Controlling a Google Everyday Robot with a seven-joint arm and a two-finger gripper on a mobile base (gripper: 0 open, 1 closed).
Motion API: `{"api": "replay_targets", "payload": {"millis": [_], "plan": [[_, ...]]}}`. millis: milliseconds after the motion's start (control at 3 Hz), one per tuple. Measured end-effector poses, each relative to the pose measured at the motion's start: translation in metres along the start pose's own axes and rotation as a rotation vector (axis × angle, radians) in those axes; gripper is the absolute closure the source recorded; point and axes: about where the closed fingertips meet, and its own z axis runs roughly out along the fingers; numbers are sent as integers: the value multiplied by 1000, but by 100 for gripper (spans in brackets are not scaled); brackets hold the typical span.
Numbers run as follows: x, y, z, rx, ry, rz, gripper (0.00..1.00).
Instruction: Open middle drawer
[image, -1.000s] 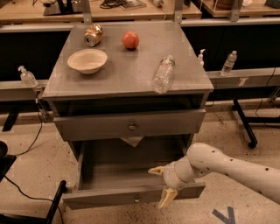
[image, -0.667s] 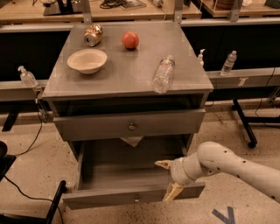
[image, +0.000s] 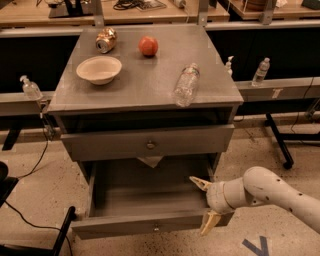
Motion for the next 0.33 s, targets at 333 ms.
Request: {"api": "replay_targets", "payload": {"millis": [333], "plan": [[0,0,0,-1,0,-1,0]]}}
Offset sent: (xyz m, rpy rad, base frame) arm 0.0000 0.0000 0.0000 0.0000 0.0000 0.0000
